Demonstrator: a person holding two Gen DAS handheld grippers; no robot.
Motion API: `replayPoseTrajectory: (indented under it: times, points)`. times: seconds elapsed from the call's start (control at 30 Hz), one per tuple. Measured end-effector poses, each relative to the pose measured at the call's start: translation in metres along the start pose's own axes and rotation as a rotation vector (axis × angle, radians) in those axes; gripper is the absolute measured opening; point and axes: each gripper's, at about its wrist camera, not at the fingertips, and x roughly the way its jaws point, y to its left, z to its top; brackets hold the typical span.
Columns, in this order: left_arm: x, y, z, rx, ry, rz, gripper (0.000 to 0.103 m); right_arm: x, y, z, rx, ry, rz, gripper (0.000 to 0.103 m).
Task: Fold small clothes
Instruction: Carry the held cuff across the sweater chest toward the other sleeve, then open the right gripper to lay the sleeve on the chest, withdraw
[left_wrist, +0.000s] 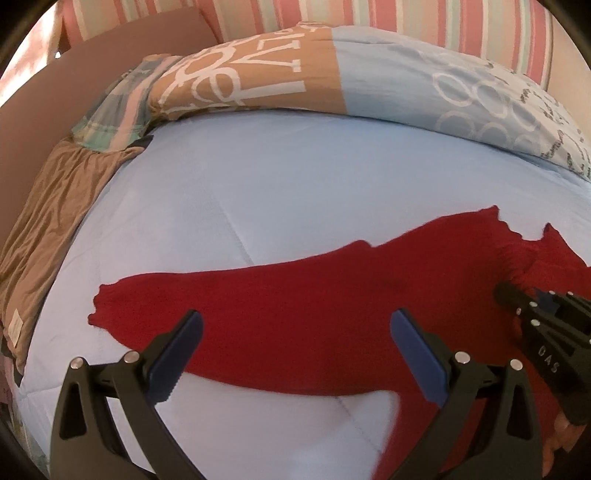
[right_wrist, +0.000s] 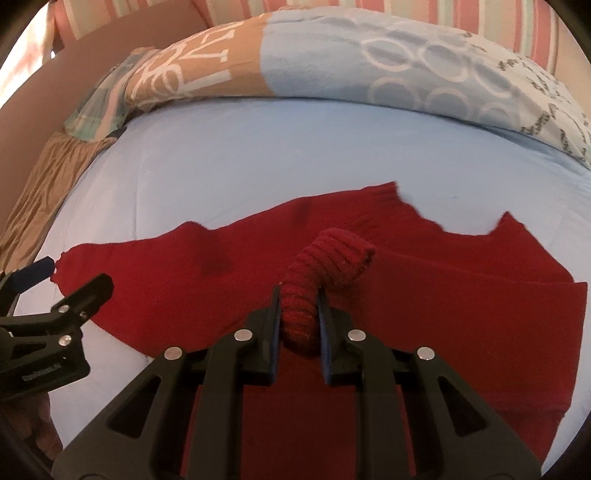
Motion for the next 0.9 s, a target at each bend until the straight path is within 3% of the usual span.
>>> replayPoseTrajectory:
  times: [0.17, 0.2, 0.23, 0.33, 0.43, 0.57, 0.67, 0.9]
  points:
    - [0.006, 0.014, -0.002, -0.023, 0.011, 0.012, 0.101, 0.02, 0.013, -0.001, -0.04, 0.042, -0.011, 0.025]
    - [0.006, 0.015, -0.002, -0.022, 0.01, 0.014, 0.101, 0.022, 0.014, -0.002, -0.034, 0.049, -0.001, 0.03]
    - [0.006, 0.016, -0.002, -0.02, 0.009, 0.017, 0.101, 0.024, 0.015, -0.003, -0.026, 0.055, 0.028, 0.042]
    - [0.005, 0.018, -0.002, -0.025, 0.004, 0.021, 0.101, 0.007, 0.018, -0.001, 0.004, -0.004, 0.14, 0.058]
    - [0.006, 0.02, -0.004, -0.036, 0.009, 0.022, 0.101, -0.015, 0.012, 0.002, 0.01, -0.072, 0.154, 0.058]
    - [0.007, 0.019, -0.008, -0.038, 0.015, 0.023, 0.101, -0.018, -0.013, 0.004, 0.048, -0.073, 0.001, 0.058]
    - [0.008, 0.019, -0.01, -0.043, 0.02, 0.019, 0.101, 0.0, -0.028, 0.003, 0.069, -0.011, -0.066, 0.058]
    - [0.007, 0.014, -0.014, -0.031, 0.02, 0.015, 0.101, 0.028, -0.005, -0.003, -0.005, 0.036, 0.005, 0.058]
